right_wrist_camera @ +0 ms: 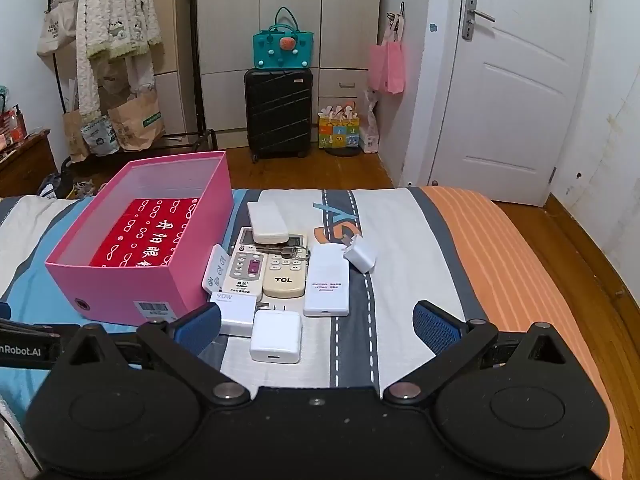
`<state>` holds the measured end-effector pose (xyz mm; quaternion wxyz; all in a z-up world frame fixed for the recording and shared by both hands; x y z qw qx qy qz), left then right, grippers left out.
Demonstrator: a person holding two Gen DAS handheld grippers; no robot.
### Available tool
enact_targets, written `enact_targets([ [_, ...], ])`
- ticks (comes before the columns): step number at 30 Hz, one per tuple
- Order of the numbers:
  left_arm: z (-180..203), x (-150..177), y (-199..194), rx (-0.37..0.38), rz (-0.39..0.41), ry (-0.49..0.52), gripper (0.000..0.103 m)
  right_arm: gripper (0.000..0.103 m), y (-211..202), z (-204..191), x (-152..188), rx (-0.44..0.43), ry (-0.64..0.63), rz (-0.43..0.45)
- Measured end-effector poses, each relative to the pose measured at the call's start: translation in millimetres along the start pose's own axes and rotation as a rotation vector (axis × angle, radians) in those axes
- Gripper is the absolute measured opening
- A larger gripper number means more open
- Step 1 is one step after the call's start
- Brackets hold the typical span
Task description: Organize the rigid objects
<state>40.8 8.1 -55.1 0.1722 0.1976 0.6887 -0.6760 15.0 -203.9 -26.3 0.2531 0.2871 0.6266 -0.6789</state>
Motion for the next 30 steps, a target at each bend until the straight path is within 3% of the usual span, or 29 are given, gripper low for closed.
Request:
enact_targets([
  [30,4.2,0.9,-4.2,0.026,0.065,0.001,0.103,0.103,6.8,0.4,0.0,0.014,-0.004,-0.024],
])
Point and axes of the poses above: each gripper's, at about its wrist camera, not at the fingertips, and y roughly the way its jaws point, z to its right, x to its underside, the point moved 6 cm from there along y, roughly the way its jaws point, and after that the axes turned 6 degrees about -z, right-handed, at the moved point
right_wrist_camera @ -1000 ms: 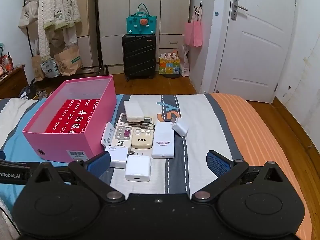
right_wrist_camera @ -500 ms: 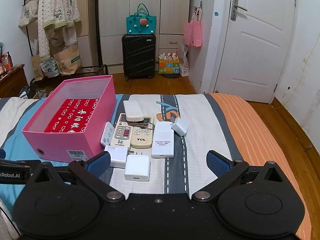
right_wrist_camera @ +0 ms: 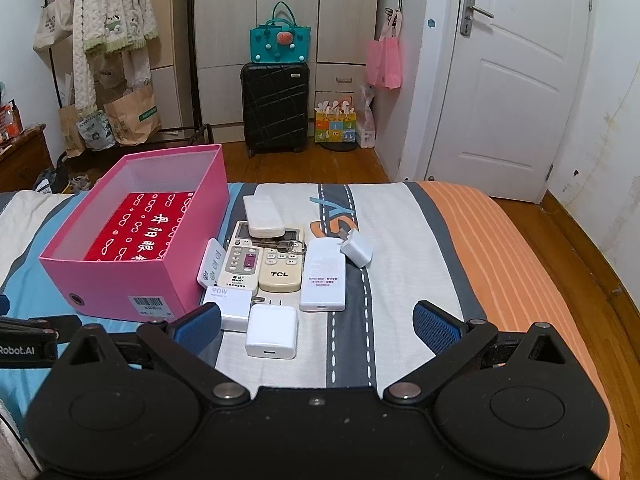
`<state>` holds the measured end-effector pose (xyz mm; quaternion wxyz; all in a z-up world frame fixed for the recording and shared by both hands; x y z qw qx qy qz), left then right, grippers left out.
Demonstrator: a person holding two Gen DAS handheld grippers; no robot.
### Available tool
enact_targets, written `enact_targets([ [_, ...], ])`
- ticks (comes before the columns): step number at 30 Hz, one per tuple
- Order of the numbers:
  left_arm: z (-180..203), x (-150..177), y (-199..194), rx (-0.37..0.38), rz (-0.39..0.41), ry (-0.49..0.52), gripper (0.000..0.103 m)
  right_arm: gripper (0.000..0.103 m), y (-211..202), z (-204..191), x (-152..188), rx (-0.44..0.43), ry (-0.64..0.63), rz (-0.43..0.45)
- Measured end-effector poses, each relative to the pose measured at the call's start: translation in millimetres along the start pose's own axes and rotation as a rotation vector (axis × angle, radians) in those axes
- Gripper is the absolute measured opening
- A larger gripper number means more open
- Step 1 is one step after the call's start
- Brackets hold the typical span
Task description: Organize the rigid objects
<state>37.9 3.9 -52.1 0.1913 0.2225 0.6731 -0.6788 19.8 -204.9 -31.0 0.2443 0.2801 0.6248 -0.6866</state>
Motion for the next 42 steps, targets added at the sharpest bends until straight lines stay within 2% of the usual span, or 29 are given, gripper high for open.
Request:
enact_targets([
  [42,2.1,5.5,7.4,0.005,-0.023,0.01,0.103,0.103,5.4,-0.3,4.2,0.008,-0.008,-0.019],
])
Point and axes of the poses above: each gripper's, at about its wrist camera, not at the fingertips, and y roughly the way its jaws point, z to its right, x to its underside, the point moved 6 cm from there along y, roughly the way its jaws point, and after that the axes turned 6 degrees about -z, right-handed, at the moved point
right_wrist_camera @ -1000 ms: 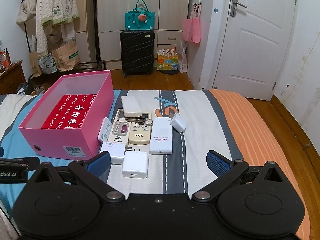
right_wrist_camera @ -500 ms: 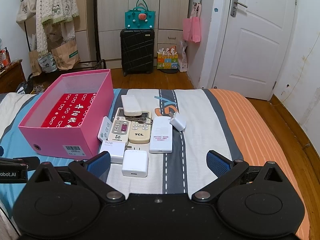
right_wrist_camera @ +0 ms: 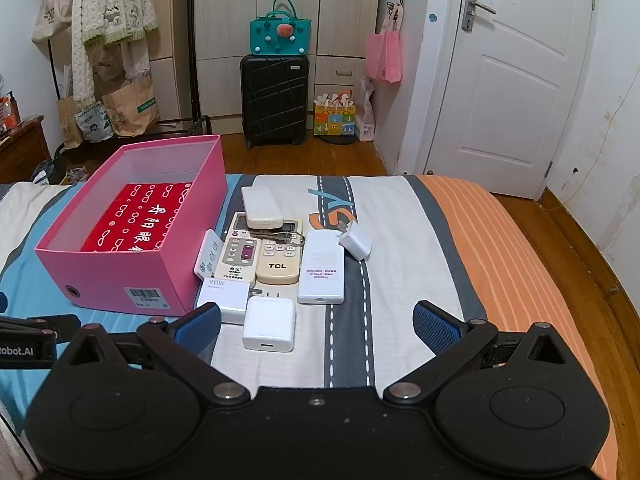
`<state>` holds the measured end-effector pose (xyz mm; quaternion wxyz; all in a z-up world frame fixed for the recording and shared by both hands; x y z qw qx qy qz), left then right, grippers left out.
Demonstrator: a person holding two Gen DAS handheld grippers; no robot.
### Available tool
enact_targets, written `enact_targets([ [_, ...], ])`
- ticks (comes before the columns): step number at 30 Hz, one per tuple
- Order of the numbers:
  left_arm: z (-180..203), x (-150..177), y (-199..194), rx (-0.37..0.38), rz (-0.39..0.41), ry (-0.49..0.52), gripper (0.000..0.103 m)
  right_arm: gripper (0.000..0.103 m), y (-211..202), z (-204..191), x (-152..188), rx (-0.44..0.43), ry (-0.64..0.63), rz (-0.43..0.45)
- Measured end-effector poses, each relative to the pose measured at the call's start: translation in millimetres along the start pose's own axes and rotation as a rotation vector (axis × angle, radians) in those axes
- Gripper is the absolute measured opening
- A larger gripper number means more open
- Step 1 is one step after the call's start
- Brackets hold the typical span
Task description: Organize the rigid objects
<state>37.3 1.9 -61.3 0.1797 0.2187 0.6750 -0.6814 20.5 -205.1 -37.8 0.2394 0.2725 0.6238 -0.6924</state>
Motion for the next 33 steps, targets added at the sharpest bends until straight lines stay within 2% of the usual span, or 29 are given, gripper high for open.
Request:
enact_targets([
  [17,0,0,0,0.0,-0.001,0.002,0.103,0.103,2,-1,2,0.003,-0.009,-0.01],
  [23,-4,-2,-6,0.034,-0.008,0.011,0.103,0.103,2,-2,1,0.004,-0.017,-0.02],
  [28,-24,-23,-22,0.025,-0.005,0.005,0.103,0.103,5,-1,0,-0.016,-0.013,-0.056],
  [33,-45,-60,-34,0.048,-0.034,0.015,0.103,0.103,-2,1,-12,-0.088,0.014,-0.067],
])
Point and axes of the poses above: each gripper's, at about its wrist camera, not at the fingertips, and y roughly the way its jaws point, z to its right, x to its underside, the point moved 6 cm from there along y, roughly the way its jaws point, and after that the axes turned 6 degrees about -z, right-handed, at the moved point
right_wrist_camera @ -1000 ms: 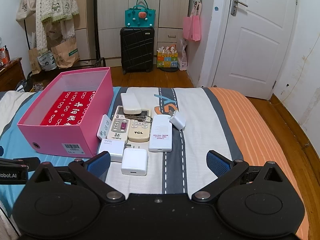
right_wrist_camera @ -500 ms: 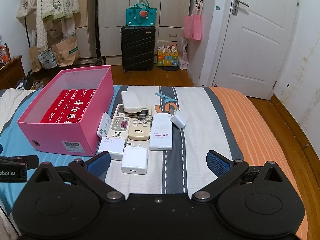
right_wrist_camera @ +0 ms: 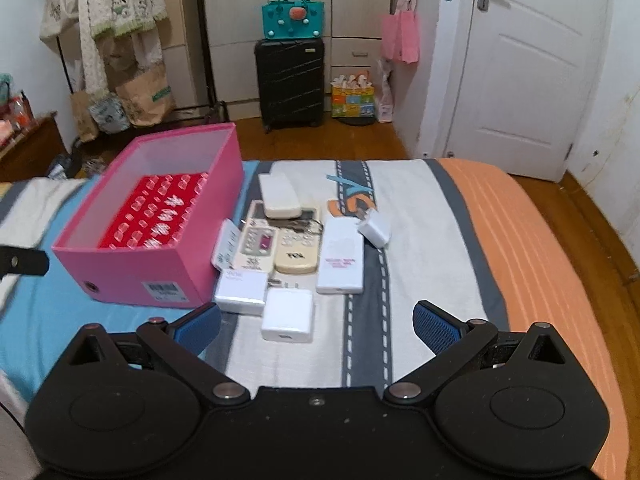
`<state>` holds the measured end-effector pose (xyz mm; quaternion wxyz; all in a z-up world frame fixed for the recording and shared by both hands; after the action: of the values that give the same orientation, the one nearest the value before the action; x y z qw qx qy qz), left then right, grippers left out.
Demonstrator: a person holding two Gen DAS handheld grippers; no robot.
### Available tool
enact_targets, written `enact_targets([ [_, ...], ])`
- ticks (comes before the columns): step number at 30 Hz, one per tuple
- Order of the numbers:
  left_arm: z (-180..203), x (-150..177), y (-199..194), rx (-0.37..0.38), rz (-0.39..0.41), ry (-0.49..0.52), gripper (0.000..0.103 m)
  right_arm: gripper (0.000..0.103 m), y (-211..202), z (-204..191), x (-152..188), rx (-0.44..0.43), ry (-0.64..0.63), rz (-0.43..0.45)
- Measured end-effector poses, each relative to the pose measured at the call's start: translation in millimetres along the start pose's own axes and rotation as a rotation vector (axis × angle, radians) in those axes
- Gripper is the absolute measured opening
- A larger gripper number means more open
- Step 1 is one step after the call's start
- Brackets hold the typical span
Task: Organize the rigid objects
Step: 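Grasp the white square charger with the right gripper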
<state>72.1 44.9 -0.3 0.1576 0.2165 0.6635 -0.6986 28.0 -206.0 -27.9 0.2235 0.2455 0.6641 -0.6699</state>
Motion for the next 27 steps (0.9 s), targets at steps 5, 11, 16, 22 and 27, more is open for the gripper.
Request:
enact_targets([
  [5,-18,-41,-2,0.002,0.0,0.005,0.103,0.103,-7,3,-24,-0.073,0.016,-0.01],
  [11,-44,-93,39,0.033,-0.061,-0.027,0.099,0.103,-9,-15,-67,-0.127,-0.115,0.011],
  [16,-73,-113,94,0.04,-0.138,-0.135,0.092,0.103,6,-23,-97,-0.154,-0.205,0.088],
  [22,-93,-103,151,-0.023,-0.237,-0.11,0.072,0.099,51,-22,-114,-0.152,-0.174,-0.011],
  [27,-126,-91,186,0.029,-0.283,-0.251,0.03,0.096,81,-36,-101,-0.209,-0.219,-0.041],
])
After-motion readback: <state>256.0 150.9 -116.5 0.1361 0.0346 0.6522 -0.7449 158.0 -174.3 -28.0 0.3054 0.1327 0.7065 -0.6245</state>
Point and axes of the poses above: each gripper's, at about its wrist camera, not at the fingertips, and y roughly the way its jaws point, z to its right, x to its underside, the point moved 6 cm from there along y, roughly the way its jaws point, and after that the axes turned 6 degrees about -z, right-handed, at the moved point
